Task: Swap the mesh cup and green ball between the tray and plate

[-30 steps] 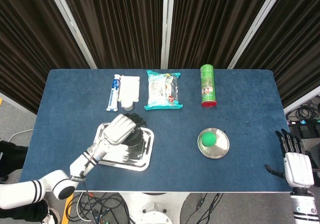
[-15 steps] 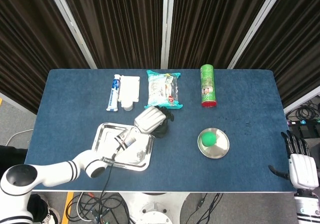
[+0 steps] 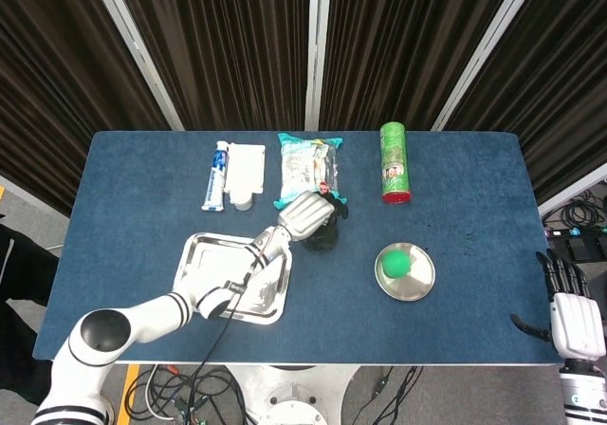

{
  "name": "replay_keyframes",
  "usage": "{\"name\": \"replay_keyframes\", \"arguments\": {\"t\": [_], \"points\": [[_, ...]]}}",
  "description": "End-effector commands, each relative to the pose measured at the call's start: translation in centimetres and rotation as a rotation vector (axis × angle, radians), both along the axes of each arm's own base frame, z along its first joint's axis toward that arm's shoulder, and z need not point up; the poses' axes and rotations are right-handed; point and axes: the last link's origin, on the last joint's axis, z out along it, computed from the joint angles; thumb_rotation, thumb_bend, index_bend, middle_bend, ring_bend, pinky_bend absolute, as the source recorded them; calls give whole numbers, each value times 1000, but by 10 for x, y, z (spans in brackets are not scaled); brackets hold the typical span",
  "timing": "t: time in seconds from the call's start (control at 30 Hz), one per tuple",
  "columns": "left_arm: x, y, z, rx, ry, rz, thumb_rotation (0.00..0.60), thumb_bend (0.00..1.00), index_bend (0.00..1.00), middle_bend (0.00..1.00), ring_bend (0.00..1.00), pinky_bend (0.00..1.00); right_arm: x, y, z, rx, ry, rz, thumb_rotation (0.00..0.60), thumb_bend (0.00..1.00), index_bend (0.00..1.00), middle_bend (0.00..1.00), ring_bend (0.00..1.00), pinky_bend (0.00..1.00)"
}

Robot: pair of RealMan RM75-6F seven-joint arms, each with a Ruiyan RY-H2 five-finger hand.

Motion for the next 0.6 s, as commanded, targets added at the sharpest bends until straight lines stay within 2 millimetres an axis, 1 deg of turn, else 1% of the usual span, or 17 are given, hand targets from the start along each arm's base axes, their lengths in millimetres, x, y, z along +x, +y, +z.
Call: {"name": "replay_keyframes", "arguments": {"t": [0.03, 0.13, 0.27, 0.37, 0.6], "points": [[0, -2, -5, -12, -13, -12, 600, 130, 311, 323, 268, 539, 0, 0, -1, 3, -2, -3, 600, 0, 0, 0, 0, 0], [-3, -2, -3, 4, -17, -25, 600, 110, 277, 293, 224, 481, 0, 0, -2, 5, -4, -2, 600, 0, 0, 0, 0, 0], [-6, -2, 0, 21, -28, -33, 600, 91, 231, 229, 146, 368, 0, -1, -2, 4, -2, -1, 600, 0, 0, 0, 0, 0], [-9, -2, 1, 13, -25, -32, 600, 79, 215, 206, 131, 343, 0, -1, -2, 5, -2, -1, 600, 0, 0, 0, 0, 0], [-16, -4, 6, 21, -17, -31, 600, 65, 207, 203, 126, 334, 1, -2, -4, 8, -4, -2, 600, 0, 0, 0, 0, 0]]}}
